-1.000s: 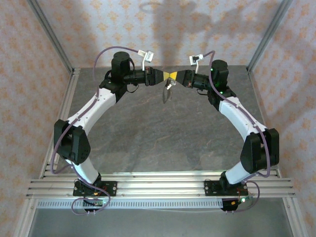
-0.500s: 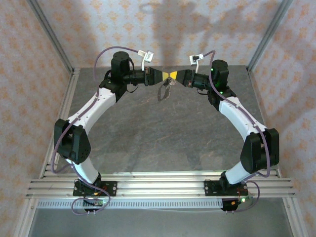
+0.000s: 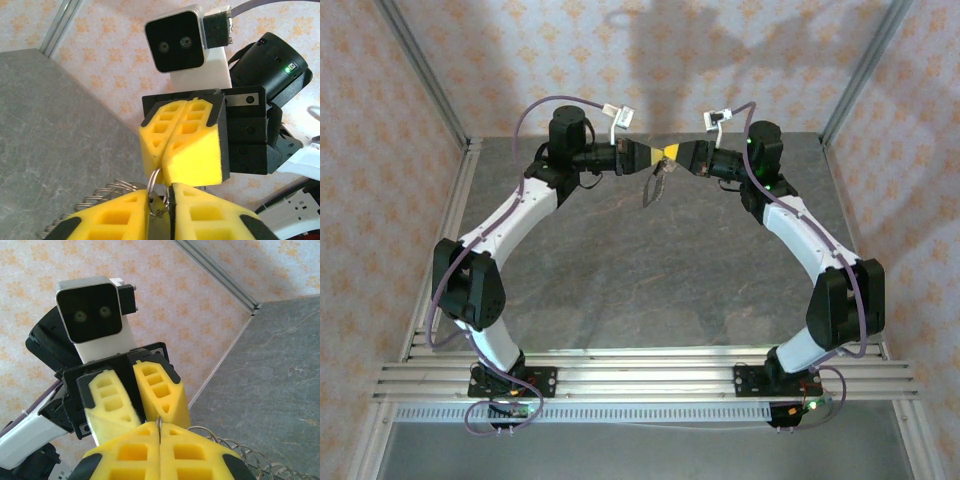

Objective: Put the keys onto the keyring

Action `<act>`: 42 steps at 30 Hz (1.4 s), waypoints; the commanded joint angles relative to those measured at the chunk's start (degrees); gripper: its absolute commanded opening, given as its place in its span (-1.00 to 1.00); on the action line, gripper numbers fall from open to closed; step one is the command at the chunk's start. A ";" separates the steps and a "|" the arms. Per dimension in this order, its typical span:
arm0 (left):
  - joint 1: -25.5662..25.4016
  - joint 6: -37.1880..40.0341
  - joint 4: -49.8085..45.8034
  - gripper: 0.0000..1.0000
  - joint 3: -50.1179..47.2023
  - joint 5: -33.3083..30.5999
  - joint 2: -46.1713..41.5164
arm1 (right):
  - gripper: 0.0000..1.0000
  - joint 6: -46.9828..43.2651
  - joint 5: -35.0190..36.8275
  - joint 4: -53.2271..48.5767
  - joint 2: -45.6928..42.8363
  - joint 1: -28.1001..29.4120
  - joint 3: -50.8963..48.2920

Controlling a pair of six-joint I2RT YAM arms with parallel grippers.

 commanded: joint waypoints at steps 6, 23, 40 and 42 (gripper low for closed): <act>-1.46 0.48 1.70 -0.64 2.72 1.36 0.72 | -1.00 -0.08 0.16 3.30 0.57 -0.37 0.93; -2.12 -5.22 11.47 -1.00 -5.62 -8.89 -4.66 | -0.20 2.95 9.26 5.96 -9.19 -4.86 -6.82; -6.35 -11.50 24.73 -1.00 -14.94 -15.59 -10.96 | -0.02 2.01 14.40 13.57 -19.41 -3.18 -22.17; -6.81 -11.59 24.88 -1.00 -14.88 -15.55 -10.87 | -0.02 0.10 14.22 11.95 -20.28 -2.21 -22.00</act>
